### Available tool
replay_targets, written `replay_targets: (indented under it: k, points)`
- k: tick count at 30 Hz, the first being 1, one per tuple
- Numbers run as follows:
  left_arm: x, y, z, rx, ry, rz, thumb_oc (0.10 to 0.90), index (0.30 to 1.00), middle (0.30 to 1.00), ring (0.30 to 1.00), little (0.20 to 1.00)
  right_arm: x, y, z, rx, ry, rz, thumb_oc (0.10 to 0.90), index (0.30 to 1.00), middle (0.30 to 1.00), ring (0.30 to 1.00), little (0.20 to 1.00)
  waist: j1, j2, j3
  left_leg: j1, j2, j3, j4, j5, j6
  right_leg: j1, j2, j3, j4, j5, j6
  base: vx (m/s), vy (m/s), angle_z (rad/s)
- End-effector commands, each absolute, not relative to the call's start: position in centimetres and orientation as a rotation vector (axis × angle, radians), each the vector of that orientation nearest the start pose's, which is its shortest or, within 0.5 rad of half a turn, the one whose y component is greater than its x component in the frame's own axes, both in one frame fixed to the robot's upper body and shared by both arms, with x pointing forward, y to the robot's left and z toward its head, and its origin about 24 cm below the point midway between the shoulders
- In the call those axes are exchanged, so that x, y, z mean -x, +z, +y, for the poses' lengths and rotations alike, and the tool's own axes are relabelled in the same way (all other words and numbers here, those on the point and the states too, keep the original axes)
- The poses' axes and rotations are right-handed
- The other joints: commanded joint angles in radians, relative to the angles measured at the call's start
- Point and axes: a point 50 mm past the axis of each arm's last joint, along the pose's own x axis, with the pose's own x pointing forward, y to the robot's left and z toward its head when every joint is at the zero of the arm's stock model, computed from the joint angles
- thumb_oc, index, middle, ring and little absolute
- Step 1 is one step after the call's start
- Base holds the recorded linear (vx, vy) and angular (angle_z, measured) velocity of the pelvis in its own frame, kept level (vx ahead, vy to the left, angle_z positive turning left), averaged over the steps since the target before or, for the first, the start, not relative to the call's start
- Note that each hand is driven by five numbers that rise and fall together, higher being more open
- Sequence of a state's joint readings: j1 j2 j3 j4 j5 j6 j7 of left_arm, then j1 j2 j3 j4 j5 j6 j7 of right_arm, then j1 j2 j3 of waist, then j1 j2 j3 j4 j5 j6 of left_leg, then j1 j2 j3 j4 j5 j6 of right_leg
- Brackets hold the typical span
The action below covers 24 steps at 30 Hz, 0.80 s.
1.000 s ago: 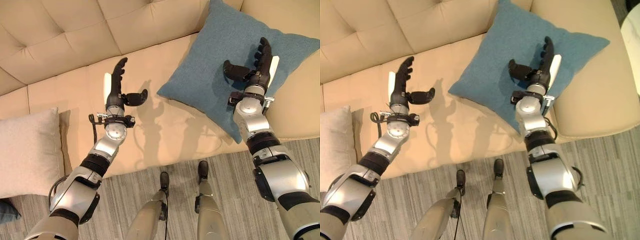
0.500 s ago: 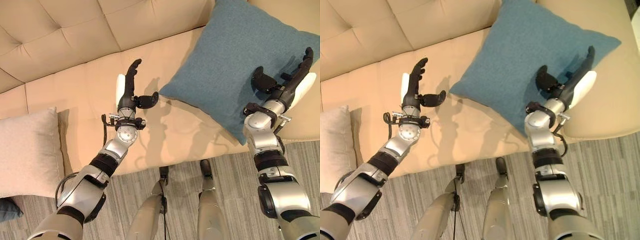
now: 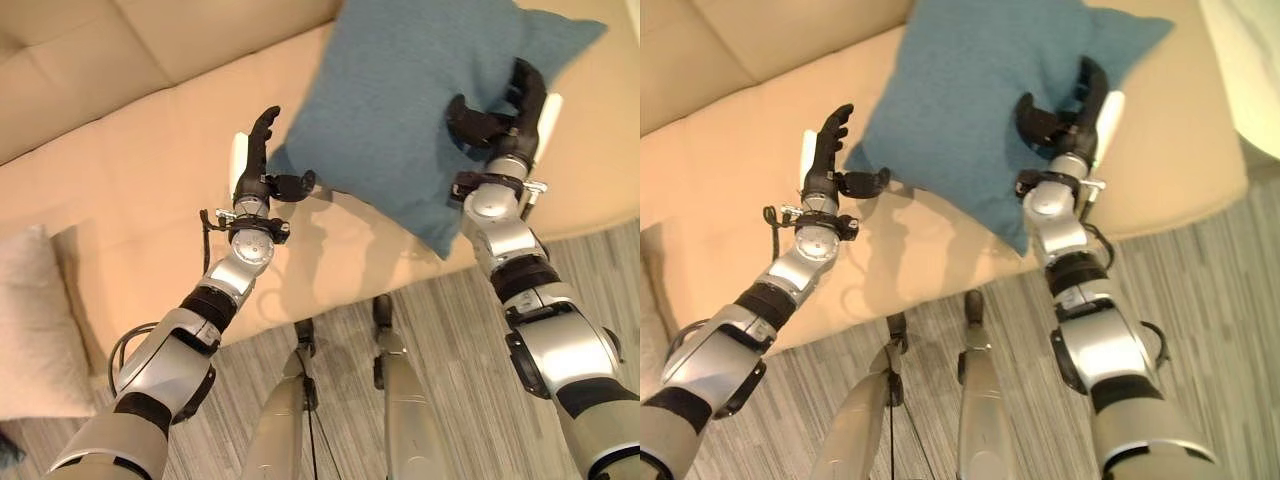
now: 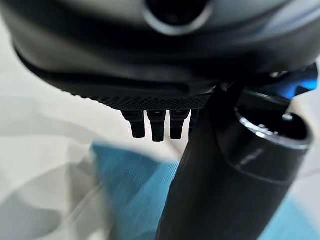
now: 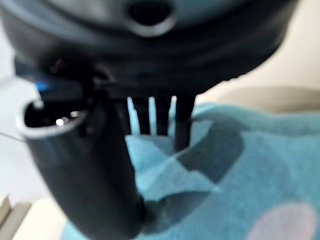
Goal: Pick up all the scattered cushions and arrange them neatly on the sofa.
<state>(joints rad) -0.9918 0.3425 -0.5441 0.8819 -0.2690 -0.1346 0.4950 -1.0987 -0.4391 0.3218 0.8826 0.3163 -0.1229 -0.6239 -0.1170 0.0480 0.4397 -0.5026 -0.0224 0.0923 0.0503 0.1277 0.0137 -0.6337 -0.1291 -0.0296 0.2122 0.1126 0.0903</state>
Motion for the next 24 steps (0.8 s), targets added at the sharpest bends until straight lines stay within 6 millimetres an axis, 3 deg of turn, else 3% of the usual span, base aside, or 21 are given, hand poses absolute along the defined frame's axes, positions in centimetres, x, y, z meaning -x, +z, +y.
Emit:
replay_targets:
  k: [1,2,3,4,7,8,10,11,12,14,19,20,21,22,24]
  points:
    - [-40.6,20.1,10.6,-0.417,0.097,-0.399,0.400,0.300,0.300,0.300,0.300,-40.2,18.9,-14.7,0.309,-0.277,-0.311,0.400,0.300,0.300,0.300,0.300,0.022,0.017,0.013,-0.025,-0.017,-0.067,0.004,-0.039,-0.001,0.062,0.103,-0.025,0.102,-0.195,-0.042,0.03,-0.005,-0.19]
    - [-40.2,16.7,9.8,-0.336,0.038,-0.285,0.400,0.300,0.300,0.300,0.300,-39.4,16.6,-14.4,0.313,-0.239,-0.280,0.400,0.300,0.300,0.300,0.300,0.013,0.012,0.001,-0.009,-0.030,-0.068,-0.015,-0.037,0.001,0.103,0.115,0.003,0.014,-0.181,-0.056,0.03,-0.008,-0.17]
    - [-40.0,15.1,9.8,-0.315,0.030,-0.227,0.400,0.300,0.300,0.300,0.300,-39.1,16.2,-14.1,0.313,-0.226,-0.283,0.400,0.300,0.300,0.300,0.300,0.010,0.012,-0.004,-0.003,-0.031,-0.070,-0.023,-0.034,0.000,0.113,0.120,0.010,-0.010,-0.166,-0.053,0.03,-0.007,-0.16]
    - [-40.0,15.1,9.8,-0.315,0.030,-0.226,0.400,0.300,0.300,0.300,0.300,-39.1,16.1,-14.1,0.313,-0.227,-0.282,0.400,0.300,0.300,0.300,0.300,0.010,0.012,-0.005,-0.002,-0.031,-0.069,-0.024,-0.034,0.000,0.114,0.120,0.011,-0.012,-0.165,-0.053,0.02,-0.003,-0.15]
    - [-38.6,10.4,9.9,-0.322,-0.005,-0.098,0.400,0.300,0.300,0.300,0.300,-37.7,14.4,-14.4,0.324,-0.188,-0.286,0.400,0.300,0.300,0.300,0.300,0.006,0.010,-0.025,0.006,-0.034,-0.075,-0.019,-0.038,0.004,0.133,0.130,0.041,-0.043,-0.151,-0.060,0.02,-0.038,-0.09]
    - [-37.5,7.7,10.3,-0.329,-0.012,-0.027,0.400,0.300,0.300,0.300,0.300,-36.8,13.2,-15.6,0.323,-0.200,-0.278,0.400,0.300,0.300,0.300,0.300,0.007,0.009,-0.034,0.020,-0.038,-0.081,-0.011,-0.042,0.007,0.152,0.135,0.055,-0.043,-0.154,-0.065,0.04,-0.060,-0.07]
    - [-36.0,4.7,11.1,-0.299,-0.012,0.058,0.400,0.300,0.300,0.300,0.300,-35.7,11.6,-17.1,0.317,-0.229,-0.249,0.400,0.300,0.300,0.300,0.300,0.014,0.012,-0.054,0.047,-0.042,-0.088,-0.009,-0.049,0.013,0.176,0.137,0.064,-0.027,-0.168,-0.068,0.07,-0.056,-0.06]
    - [-35.2,3.4,11.4,-0.286,-0.013,0.095,0.400,0.300,0.300,0.300,0.300,-35.2,10.9,-17.7,0.312,-0.239,-0.229,0.400,0.300,0.300,0.300,0.300,0.017,0.016,-0.063,0.066,-0.044,-0.091,-0.011,-0.054,0.015,0.189,0.134,0.062,-0.018,-0.178,-0.068,0.06,-0.028,0.00]
    - [-35.1,3.4,11.4,-0.286,-0.014,0.096,0.400,0.300,0.300,0.300,0.300,-35.2,10.8,-17.7,0.312,-0.239,-0.228,0.400,0.300,0.300,0.300,0.300,0.017,0.016,-0.063,0.067,-0.044,-0.091,-0.011,-0.054,0.015,0.190,0.134,0.062,-0.018,-0.178,-0.068,0.07,-0.034,0.05]
    - [-32.7,0.3,12.4,-0.224,-0.014,0.186,0.400,0.300,0.300,0.300,0.300,-33.4,8.5,-19.9,0.286,-0.294,-0.161,0.400,0.300,0.300,0.300,0.300,0.020,0.031,-0.090,0.130,-0.059,-0.112,-0.005,-0.074,0.019,0.248,0.122,0.059,0.021,-0.214,-0.067,0.13,-0.045,0.12]
    - [-31.3,-0.5,13.5,-0.189,-0.009,0.187,0.400,0.300,0.300,0.300,0.300,-32.3,7.3,-21.6,0.236,-0.349,-0.124,0.400,0.300,0.300,0.300,0.300,0.025,0.041,-0.116,0.183,-0.070,-0.137,0.031,-0.106,0.014,0.333,0.100,0.022,0.033,-0.245,-0.071,0.10,-0.029,0.36]
    - [-31.1,-0.4,13.9,-0.167,0.003,0.176,0.400,0.300,0.300,0.300,0.300,-32.1,7.3,-21.9,0.211,-0.365,-0.125,0.400,0.300,0.300,0.300,0.300,0.027,0.039,-0.119,0.188,-0.078,-0.147,0.069,-0.117,0.003,0.365,0.094,0.004,0.031,-0.255,-0.076,0.10,-0.076,0.45]
    - [-31.3,0.8,14.6,-0.135,0.019,0.121,0.400,0.300,0.300,0.300,0.300,-32.0,7.6,-22.5,0.198,-0.374,-0.138,0.400,0.300,0.300,0.300,0.300,0.040,0.028,-0.117,0.180,-0.086,-0.146,0.189,-0.144,-0.028,0.424,0.075,-0.027,0.033,-0.282,-0.087,0.10,-0.080,0.51]
    - [-31.4,1.4,15.0,-0.124,0.037,0.088,0.400,0.300,0.300,0.300,0.300,-32.2,8.0,-22.3,0.192,-0.361,-0.155,0.400,0.300,0.300,0.300,0.300,0.048,0.019,-0.120,0.162,-0.073,-0.131,0.265,-0.137,-0.043,0.451,0.065,-0.047,0.036,-0.293,-0.093,0.10,-0.043,0.72]
    - [-31.3,1.8,15.3,-0.121,0.038,0.064,0.400,0.300,0.300,0.300,0.300,-32.6,8.9,-22.0,0.188,-0.344,-0.181,0.400,0.300,0.300,0.300,0.300,0.061,0.002,-0.142,0.148,-0.041,-0.111,0.305,-0.150,-0.042,0.493,0.053,-0.068,0.030,-0.307,-0.093,0.17,0.017,0.81]
